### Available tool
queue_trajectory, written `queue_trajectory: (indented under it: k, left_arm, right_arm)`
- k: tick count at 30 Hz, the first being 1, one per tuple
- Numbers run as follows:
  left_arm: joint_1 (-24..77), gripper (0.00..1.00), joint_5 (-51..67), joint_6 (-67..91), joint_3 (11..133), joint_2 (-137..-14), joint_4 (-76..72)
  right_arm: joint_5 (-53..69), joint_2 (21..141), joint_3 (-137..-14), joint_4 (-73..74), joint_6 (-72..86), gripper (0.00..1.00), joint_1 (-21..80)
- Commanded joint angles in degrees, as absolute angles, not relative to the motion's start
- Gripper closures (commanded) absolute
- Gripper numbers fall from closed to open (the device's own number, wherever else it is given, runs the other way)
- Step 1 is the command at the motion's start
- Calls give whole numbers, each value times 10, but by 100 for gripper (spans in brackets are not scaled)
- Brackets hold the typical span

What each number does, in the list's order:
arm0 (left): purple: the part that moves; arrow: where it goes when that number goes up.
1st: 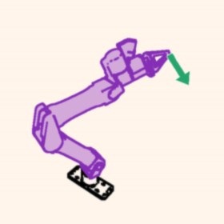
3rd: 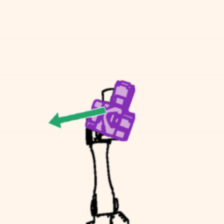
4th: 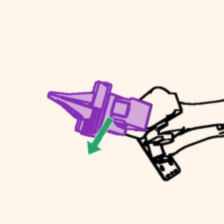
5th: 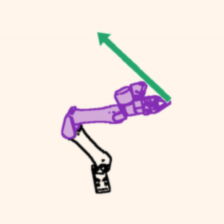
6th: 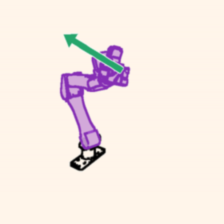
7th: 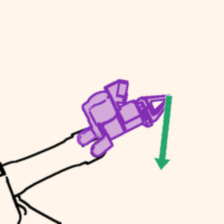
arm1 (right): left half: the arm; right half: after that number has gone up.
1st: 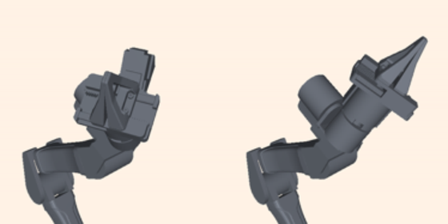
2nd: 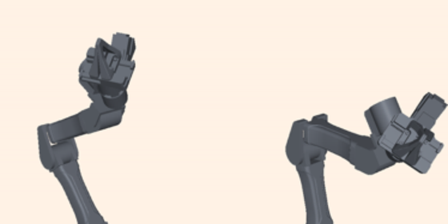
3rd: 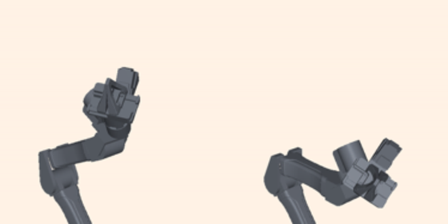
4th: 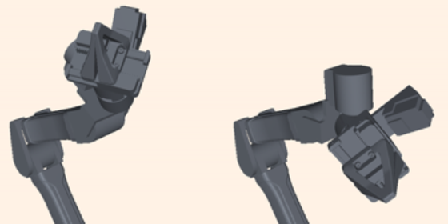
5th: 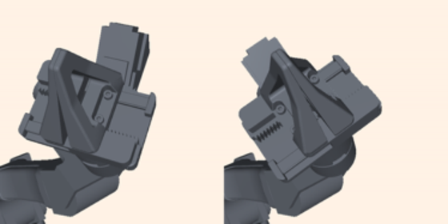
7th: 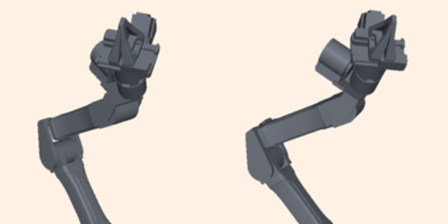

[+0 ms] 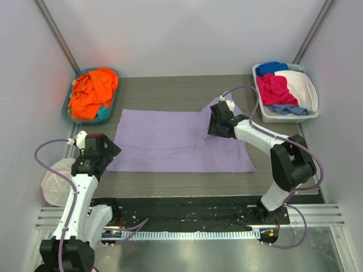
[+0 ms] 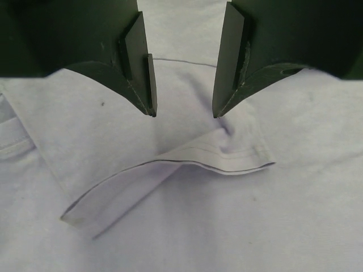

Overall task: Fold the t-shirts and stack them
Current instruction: Fold the tshirt

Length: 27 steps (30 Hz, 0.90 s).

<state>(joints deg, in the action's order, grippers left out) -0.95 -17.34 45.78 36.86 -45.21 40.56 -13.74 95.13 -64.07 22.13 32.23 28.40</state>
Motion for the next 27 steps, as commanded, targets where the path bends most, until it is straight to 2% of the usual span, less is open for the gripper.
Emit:
queue_trajectory:
  k: [1,11,27]
  left_arm:
    - [-13,0,-172,448,366,-453,394]
    - [-12,0,-179,446,367,-453,396]
    - [-13,0,-192,446,370,-453,407]
  right_arm:
    - [-186,931,-627,235,324,48,286]
    - [-197,985,-645,227,313,48,277]
    - [-167,1100,-781,201,257,47,260]
